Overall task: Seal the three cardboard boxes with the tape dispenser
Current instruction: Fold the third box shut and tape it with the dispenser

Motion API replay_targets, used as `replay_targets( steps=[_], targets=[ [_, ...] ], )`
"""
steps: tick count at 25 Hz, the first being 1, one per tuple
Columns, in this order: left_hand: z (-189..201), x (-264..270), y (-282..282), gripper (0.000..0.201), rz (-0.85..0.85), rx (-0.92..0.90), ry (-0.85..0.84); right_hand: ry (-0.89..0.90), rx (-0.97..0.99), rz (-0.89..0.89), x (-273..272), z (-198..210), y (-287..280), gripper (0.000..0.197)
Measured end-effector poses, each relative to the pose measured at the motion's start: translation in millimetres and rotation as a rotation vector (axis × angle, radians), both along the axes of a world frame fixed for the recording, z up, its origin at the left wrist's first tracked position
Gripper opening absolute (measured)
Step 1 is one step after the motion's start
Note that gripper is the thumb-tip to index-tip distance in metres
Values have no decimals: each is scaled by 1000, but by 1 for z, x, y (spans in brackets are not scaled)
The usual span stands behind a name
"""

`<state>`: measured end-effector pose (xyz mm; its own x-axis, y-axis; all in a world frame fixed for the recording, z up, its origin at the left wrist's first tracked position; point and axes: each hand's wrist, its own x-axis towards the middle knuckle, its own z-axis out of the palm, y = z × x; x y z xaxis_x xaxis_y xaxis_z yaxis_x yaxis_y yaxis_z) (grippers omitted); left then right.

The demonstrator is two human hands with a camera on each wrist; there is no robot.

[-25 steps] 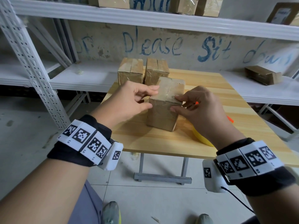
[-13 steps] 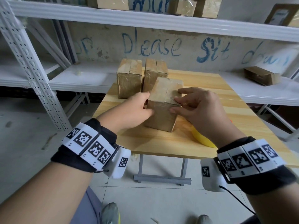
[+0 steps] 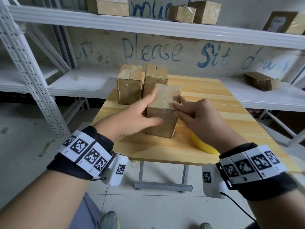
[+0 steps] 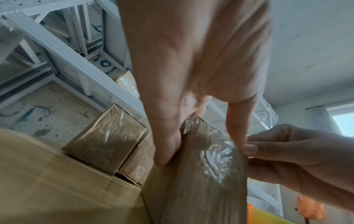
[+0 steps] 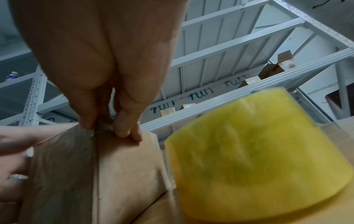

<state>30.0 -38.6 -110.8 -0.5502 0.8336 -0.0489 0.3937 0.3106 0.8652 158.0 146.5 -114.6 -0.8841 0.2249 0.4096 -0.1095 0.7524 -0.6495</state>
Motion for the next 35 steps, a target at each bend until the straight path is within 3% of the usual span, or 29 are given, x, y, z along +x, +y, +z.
replay_targets(
  steps=[3, 5, 9, 13, 21, 29, 33, 35],
  targets=[
    [6, 0, -4, 58, -26, 29, 26, -44, 22, 45, 7, 4, 2, 24],
    [6, -3, -5, 51, -30, 47, 48, -6, 74, -5, 7, 5, -1, 24],
    [1, -8, 0, 52, -21, 52, 145, 52, 68, -87, 3, 6, -1, 18],
    [2, -14, 0, 56, -47, 11, 225, -20, 55, -58, 9, 10, 0, 29],
    [7, -20, -1, 80, -107, -45, 149, 54, 95, -63, 4, 9, 0, 25],
    [3, -25, -2, 79, -66, 101, 84, -2, 68, -32, 10, 11, -1, 23],
    [-2, -26, 0, 98, -21, 42, 19, 4, 130, -55, 10, 11, -5, 22],
    [-7, -21, 4, 90, -12, -4, 17, 8, 188, -79, 11, 11, -8, 21]
  ],
)
